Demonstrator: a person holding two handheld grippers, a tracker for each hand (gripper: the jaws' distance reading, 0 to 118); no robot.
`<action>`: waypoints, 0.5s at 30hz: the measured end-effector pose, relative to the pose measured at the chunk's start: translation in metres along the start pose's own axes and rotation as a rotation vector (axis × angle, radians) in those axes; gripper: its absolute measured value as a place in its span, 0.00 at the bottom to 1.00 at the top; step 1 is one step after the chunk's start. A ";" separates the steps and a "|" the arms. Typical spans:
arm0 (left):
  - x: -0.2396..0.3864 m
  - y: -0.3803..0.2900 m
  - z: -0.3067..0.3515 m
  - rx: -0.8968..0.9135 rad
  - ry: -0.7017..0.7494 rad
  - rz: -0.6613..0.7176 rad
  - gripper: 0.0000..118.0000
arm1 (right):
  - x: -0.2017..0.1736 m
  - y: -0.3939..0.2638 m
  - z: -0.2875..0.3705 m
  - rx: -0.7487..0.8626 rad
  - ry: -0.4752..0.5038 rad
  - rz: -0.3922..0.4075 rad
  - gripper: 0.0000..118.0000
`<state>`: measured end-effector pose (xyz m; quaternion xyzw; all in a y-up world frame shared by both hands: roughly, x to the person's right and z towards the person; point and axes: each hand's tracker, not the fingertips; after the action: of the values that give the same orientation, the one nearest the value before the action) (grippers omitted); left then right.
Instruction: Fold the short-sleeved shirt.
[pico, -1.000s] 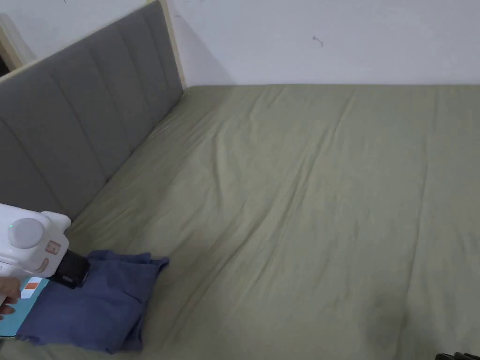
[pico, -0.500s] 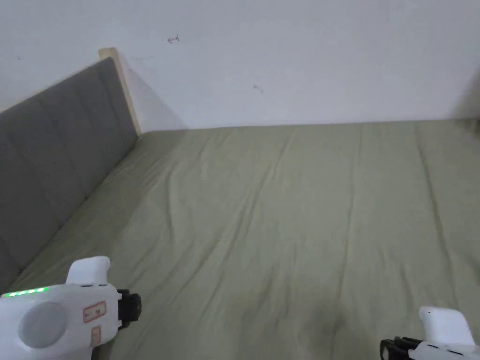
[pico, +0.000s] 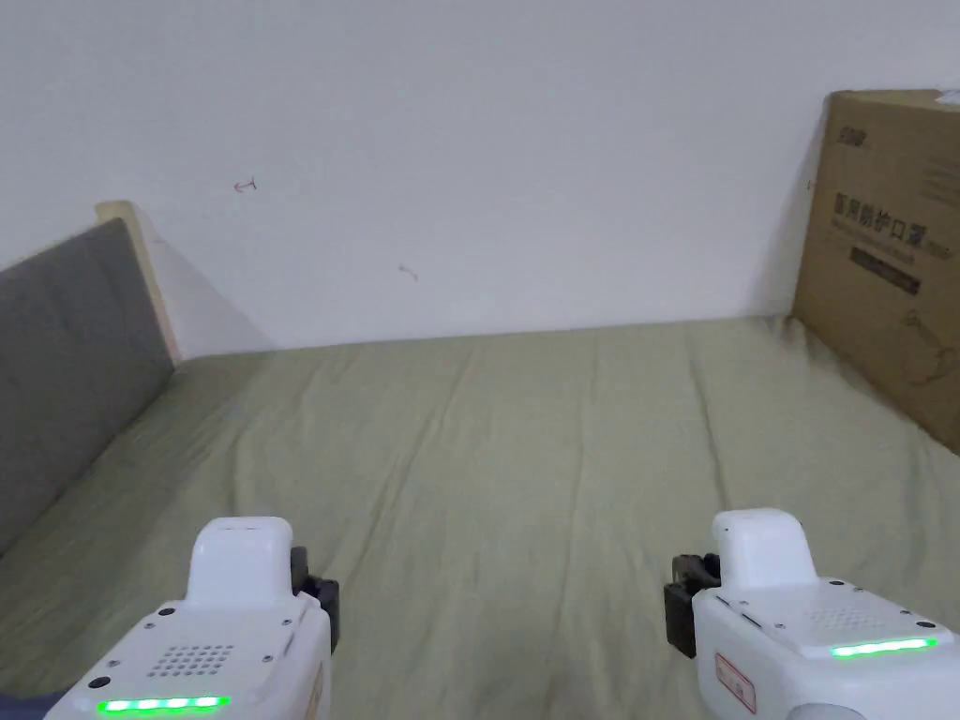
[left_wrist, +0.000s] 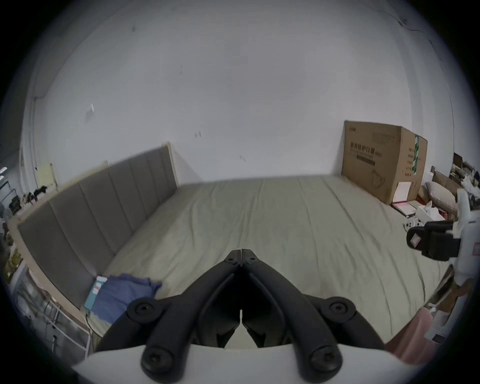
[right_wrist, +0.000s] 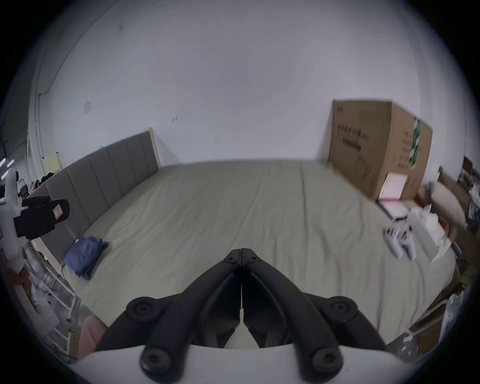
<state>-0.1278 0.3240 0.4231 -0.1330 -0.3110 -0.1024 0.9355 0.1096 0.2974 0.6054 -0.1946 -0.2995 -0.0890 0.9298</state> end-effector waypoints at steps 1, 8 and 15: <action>0.006 0.003 0.005 0.029 0.005 -0.008 0.00 | -0.002 0.004 0.005 0.036 -0.013 0.005 0.00; 0.031 0.010 0.039 0.201 0.008 0.031 0.00 | -0.015 0.021 0.051 0.324 -0.121 0.067 0.00; 0.038 0.015 0.036 0.215 -0.027 0.043 0.00 | -0.016 0.026 0.055 0.317 -0.090 0.039 0.00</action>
<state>-0.1138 0.3453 0.4714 -0.0398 -0.3297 -0.0463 0.9421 0.0755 0.3447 0.6285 -0.0549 -0.3473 -0.0136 0.9360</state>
